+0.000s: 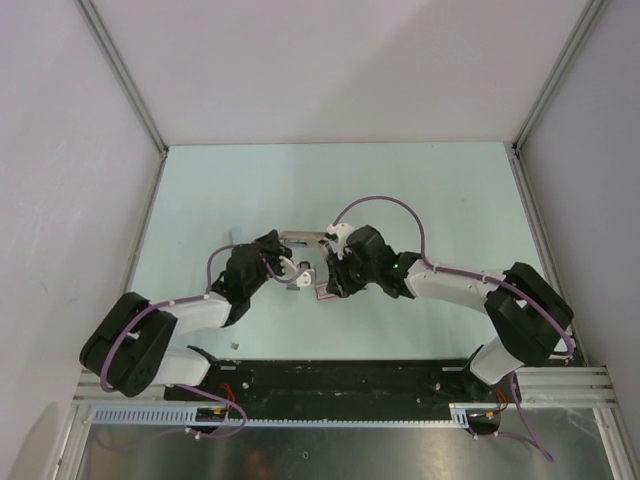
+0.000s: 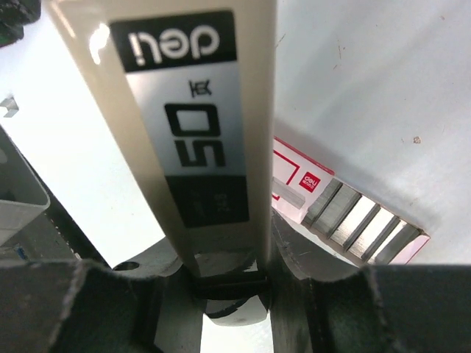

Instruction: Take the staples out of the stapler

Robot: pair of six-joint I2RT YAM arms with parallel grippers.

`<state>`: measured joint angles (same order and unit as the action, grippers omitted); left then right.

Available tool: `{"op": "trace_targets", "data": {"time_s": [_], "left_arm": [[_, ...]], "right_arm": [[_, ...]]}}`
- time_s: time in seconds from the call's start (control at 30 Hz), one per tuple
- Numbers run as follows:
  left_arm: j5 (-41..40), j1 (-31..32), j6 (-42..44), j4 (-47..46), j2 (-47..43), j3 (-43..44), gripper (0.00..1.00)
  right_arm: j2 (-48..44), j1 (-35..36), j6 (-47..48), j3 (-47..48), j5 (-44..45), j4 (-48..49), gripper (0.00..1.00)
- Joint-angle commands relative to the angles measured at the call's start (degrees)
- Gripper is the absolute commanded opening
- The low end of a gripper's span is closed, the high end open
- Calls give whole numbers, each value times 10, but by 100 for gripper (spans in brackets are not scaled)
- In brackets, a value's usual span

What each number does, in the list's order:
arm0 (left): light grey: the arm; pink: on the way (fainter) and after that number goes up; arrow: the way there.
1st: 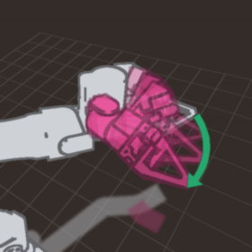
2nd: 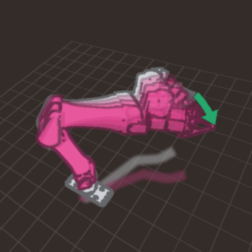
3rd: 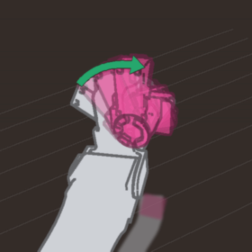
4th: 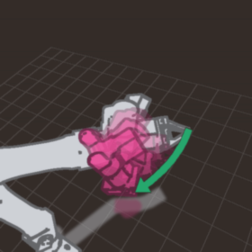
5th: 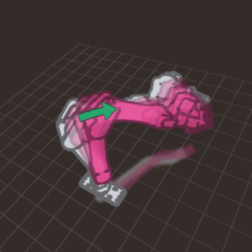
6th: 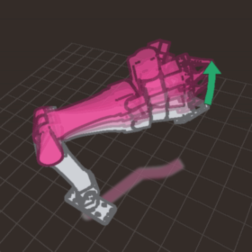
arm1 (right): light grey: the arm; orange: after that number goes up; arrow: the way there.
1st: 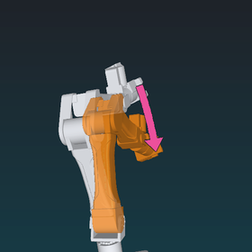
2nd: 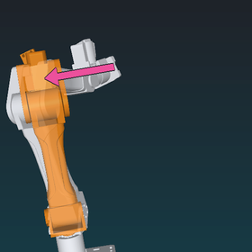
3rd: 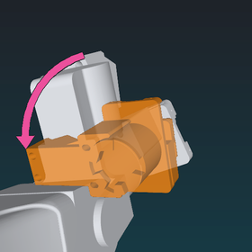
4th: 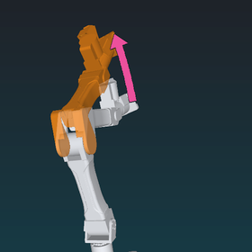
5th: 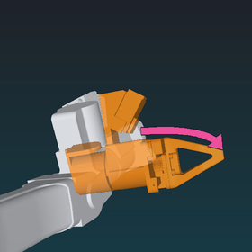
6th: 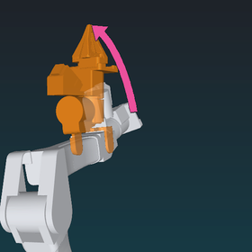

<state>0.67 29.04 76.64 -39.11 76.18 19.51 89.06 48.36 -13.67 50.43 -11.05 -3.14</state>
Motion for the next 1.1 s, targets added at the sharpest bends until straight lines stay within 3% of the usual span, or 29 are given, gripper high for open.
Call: {"op": "trace_targets", "data": {"time_s": [0.0, 0.1, 0.23, 0.33, 0.43, 0.7, 1.07], "left_arm": [[-34, 27, -28, 31, -29, -8, 1], [-2, 49, -138, 132, -64, 34, 11], [91, 48, -343, 315, -70, 141, 43], [164, 47, -449, 372, -77, 181, 59], [201, 44, -503, 408, -83, 204, 69], [243, 7, -521, 450, -107, 209, 77], [274, -29, -407, 518, -78, 194, 77]], "right_arm": [[-49, -20, -53, 16, 8, 115, 0], [-52, -31, -85, 19, 1, 159, 0], [-59, -45, -116, 29, 13, 197, 0], [-58, -56, -115, 52, 36, 181, 0], [-58, -77, -104, 80, 60, 134, 0], [-26, -129, -48, 130, 149, -15, 0], [148, -170, -10, 252, 210, -117, 0]]}}
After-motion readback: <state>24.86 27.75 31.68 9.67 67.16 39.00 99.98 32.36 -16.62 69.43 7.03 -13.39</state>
